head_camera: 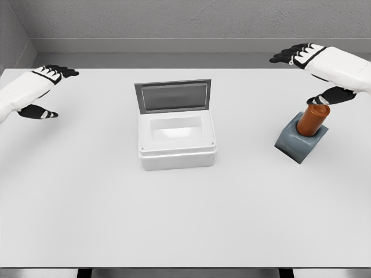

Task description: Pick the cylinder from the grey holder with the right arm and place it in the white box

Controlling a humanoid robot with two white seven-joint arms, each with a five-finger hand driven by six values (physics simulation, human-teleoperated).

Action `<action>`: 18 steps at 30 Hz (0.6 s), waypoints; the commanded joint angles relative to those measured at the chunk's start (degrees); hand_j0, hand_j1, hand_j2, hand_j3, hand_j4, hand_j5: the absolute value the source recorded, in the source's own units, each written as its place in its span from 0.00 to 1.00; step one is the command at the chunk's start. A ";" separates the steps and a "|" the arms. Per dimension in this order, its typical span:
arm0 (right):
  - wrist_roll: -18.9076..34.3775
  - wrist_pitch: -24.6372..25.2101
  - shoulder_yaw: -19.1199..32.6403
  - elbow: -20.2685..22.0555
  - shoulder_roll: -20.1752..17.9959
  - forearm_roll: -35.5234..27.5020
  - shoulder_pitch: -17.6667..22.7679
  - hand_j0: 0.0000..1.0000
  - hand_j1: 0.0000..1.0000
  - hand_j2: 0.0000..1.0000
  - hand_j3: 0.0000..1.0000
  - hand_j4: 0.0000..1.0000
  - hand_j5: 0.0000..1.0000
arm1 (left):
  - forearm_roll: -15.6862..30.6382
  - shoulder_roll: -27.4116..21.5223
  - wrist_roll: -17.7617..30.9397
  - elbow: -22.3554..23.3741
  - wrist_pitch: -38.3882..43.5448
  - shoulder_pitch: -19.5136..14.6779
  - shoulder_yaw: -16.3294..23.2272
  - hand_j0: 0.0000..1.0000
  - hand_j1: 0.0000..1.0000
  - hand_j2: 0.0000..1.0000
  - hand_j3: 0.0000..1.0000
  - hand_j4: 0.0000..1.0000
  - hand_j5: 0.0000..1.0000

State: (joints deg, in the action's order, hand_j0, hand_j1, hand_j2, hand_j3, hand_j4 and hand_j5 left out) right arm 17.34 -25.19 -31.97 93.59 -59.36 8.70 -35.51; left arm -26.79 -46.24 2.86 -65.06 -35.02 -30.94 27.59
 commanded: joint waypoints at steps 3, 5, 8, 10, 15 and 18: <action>-0.64 -0.21 0.59 -0.16 -0.41 -0.44 -0.53 1.00 1.00 1.00 1.00 1.00 1.00 | 0.34 -0.52 -0.04 -0.15 0.02 0.00 0.10 1.00 1.00 1.00 1.00 1.00 1.00; -0.21 0.41 0.59 0.27 -0.85 -0.53 -0.44 1.00 1.00 1.00 1.00 1.00 1.00 | 0.34 -0.52 0.04 -0.33 0.02 0.09 0.10 1.00 1.00 1.00 1.00 1.00 1.00; 13.58 0.14 0.77 0.71 -1.11 -0.88 -2.20 1.00 1.00 1.00 1.00 1.00 1.00 | 0.25 -0.52 0.04 -0.50 0.02 0.09 0.01 1.00 1.00 1.00 1.00 1.00 1.00; 17.66 0.05 1.82 1.07 -1.11 -0.88 -2.64 1.00 1.00 1.00 1.00 1.00 1.00 | 0.25 -0.52 0.04 -0.59 0.02 0.09 0.10 1.00 1.00 1.00 1.00 1.00 1.00; 17.66 -0.21 3.58 1.07 -1.20 -0.88 -3.52 1.00 1.00 1.00 1.00 1.00 1.00 | 0.25 -0.52 0.13 -1.30 0.02 0.18 0.27 1.00 1.00 1.00 1.00 1.00 1.00; 17.66 -0.30 3.49 1.07 -1.20 -0.97 -3.52 1.00 1.00 1.00 1.00 1.00 1.00 | 0.25 -0.52 0.13 -1.21 0.02 0.18 0.27 1.00 1.00 1.00 1.00 1.00 1.00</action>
State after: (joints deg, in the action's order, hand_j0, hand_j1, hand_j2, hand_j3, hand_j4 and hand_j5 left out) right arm 34.64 -25.55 -28.73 94.63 -60.47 7.99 -38.85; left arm -26.91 -46.69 3.02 -66.24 -35.02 -30.76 27.88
